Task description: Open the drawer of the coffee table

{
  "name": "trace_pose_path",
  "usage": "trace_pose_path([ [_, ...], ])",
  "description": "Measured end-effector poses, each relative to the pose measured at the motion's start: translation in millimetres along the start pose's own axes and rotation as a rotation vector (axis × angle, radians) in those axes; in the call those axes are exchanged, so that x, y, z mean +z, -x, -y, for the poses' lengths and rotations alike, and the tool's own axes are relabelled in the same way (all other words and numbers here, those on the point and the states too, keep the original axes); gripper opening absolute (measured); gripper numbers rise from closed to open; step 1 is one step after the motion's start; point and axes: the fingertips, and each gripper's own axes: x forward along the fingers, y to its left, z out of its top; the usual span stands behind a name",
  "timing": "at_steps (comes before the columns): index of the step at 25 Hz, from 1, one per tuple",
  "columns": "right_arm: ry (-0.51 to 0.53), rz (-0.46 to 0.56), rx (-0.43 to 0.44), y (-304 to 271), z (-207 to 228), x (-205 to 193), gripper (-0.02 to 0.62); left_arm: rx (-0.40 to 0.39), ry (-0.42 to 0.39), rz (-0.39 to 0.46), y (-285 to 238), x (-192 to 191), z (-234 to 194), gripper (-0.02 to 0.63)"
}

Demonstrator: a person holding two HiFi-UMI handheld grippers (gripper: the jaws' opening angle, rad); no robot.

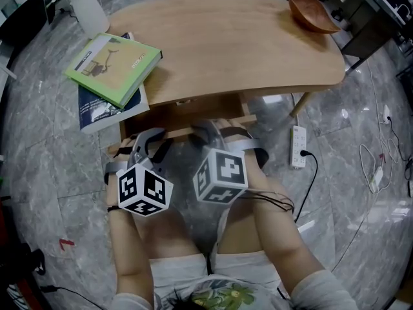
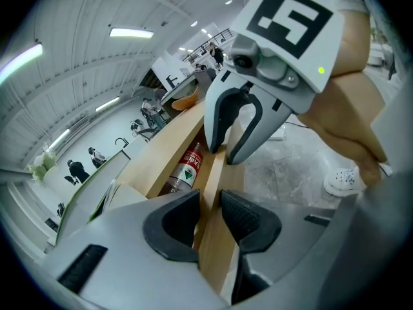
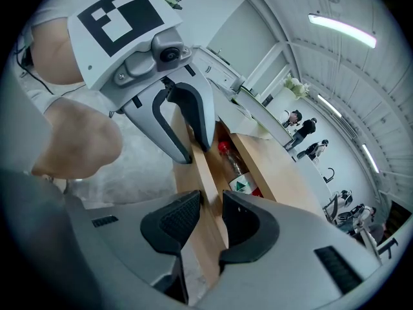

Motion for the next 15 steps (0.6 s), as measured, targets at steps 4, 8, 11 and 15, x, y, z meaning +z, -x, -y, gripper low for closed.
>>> trace_pose_path([
  [4,0.000,-0.002,0.009,1.8,-2.2,-0.3,0.113,-0.002,0.000,0.001,1.6,0.1,2.7,0.112],
  [8,0.004,-0.001,0.015,3.1,-4.6,-0.7,0.112,-0.006,0.000,0.001,2.7,-0.1,5.0,0.110],
  [11,0.001,0.002,0.024,4.7,-6.5,-1.0,0.112,-0.009,-0.002,0.001,4.1,0.1,7.3,0.110],
  [15,-0.001,0.004,0.023,5.6,-7.2,-1.4,0.112,-0.004,-0.006,0.002,4.5,0.4,8.5,0.109],
])
